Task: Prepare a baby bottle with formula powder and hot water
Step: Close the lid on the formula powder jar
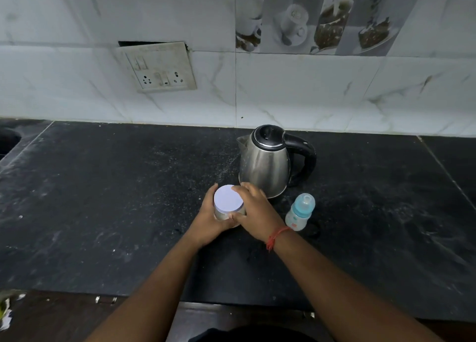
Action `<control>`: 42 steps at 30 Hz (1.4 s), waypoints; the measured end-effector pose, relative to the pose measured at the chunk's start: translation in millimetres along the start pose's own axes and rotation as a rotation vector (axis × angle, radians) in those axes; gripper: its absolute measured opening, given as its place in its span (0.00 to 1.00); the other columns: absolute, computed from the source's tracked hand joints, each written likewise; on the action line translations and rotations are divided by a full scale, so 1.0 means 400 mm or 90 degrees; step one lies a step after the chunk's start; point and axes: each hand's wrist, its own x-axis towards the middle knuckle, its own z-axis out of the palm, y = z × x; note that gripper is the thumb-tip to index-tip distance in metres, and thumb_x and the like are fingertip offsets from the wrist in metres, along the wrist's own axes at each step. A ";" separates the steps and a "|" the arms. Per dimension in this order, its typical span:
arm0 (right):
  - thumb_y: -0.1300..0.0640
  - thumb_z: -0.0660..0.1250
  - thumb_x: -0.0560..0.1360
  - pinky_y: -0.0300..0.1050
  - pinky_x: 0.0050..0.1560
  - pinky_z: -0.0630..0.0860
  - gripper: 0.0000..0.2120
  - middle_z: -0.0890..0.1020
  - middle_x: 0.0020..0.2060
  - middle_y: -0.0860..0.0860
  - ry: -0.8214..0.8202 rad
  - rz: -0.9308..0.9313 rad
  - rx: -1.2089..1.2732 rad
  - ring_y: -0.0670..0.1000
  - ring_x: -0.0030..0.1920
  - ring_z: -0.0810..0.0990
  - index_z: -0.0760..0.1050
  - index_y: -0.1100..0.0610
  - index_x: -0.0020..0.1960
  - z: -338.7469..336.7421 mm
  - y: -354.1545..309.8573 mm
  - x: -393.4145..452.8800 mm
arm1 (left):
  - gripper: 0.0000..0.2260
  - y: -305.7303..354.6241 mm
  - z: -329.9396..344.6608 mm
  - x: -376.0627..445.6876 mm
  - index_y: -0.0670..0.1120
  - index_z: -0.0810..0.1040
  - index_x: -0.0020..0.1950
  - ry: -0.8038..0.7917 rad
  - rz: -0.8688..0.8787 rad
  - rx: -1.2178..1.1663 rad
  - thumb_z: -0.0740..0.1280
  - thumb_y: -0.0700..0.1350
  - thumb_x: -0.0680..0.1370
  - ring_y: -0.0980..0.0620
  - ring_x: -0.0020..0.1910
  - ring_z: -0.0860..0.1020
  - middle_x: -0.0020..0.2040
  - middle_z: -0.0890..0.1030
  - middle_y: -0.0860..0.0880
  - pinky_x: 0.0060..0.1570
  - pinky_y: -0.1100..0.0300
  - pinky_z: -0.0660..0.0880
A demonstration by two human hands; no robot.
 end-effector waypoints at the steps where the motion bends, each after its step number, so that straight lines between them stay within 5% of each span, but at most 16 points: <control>1: 0.54 0.73 0.75 0.50 0.75 0.63 0.31 0.67 0.74 0.55 0.019 -0.003 0.018 0.57 0.75 0.64 0.68 0.54 0.75 -0.018 0.002 -0.002 | 0.46 0.011 -0.010 -0.002 0.52 0.55 0.81 0.010 -0.008 -0.001 0.81 0.44 0.72 0.60 0.72 0.68 0.75 0.66 0.56 0.70 0.64 0.66; 6: 0.54 0.72 0.75 0.56 0.64 0.75 0.20 0.75 0.63 0.52 0.212 -0.024 0.077 0.55 0.62 0.76 0.75 0.55 0.66 -0.145 0.028 -0.004 | 0.46 0.093 -0.063 0.027 0.57 0.52 0.83 0.041 0.063 0.001 0.75 0.59 0.72 0.65 0.78 0.54 0.81 0.55 0.62 0.76 0.59 0.55; 12: 0.58 0.70 0.76 0.57 0.62 0.75 0.15 0.75 0.59 0.54 0.475 0.046 0.040 0.57 0.60 0.74 0.77 0.56 0.62 -0.305 0.080 0.025 | 0.44 0.243 -0.039 0.137 0.52 0.48 0.84 0.021 0.123 0.106 0.74 0.54 0.77 0.57 0.80 0.52 0.84 0.50 0.52 0.77 0.55 0.55; 16: 0.55 0.67 0.80 0.47 0.66 0.67 0.19 0.71 0.66 0.55 0.364 0.199 0.002 0.58 0.66 0.69 0.73 0.53 0.71 -0.349 0.130 0.066 | 0.49 0.277 0.001 0.209 0.51 0.45 0.84 0.002 0.080 0.129 0.76 0.54 0.75 0.48 0.81 0.54 0.84 0.49 0.48 0.74 0.54 0.59; 21: 0.63 0.67 0.79 0.39 0.57 0.67 0.15 0.78 0.59 0.57 0.297 0.197 0.044 0.57 0.58 0.78 0.78 0.55 0.65 -0.353 0.175 0.105 | 0.52 0.286 0.040 0.255 0.47 0.46 0.84 0.008 0.040 0.173 0.79 0.53 0.73 0.43 0.78 0.64 0.81 0.57 0.43 0.75 0.47 0.65; 35: 0.65 0.66 0.80 0.36 0.55 0.66 0.15 0.78 0.59 0.55 0.301 0.198 0.063 0.50 0.54 0.75 0.78 0.55 0.64 -0.376 0.198 0.113 | 0.52 0.275 0.080 0.254 0.45 0.46 0.83 0.045 0.040 0.184 0.79 0.52 0.73 0.43 0.77 0.65 0.79 0.57 0.43 0.75 0.48 0.66; 42: 0.60 0.67 0.80 0.41 0.63 0.69 0.19 0.75 0.66 0.56 0.295 0.218 0.117 0.56 0.65 0.75 0.74 0.54 0.70 -0.378 0.170 0.096 | 0.50 0.281 0.064 0.237 0.46 0.45 0.84 0.015 0.044 0.193 0.77 0.53 0.75 0.43 0.78 0.63 0.80 0.55 0.43 0.76 0.48 0.64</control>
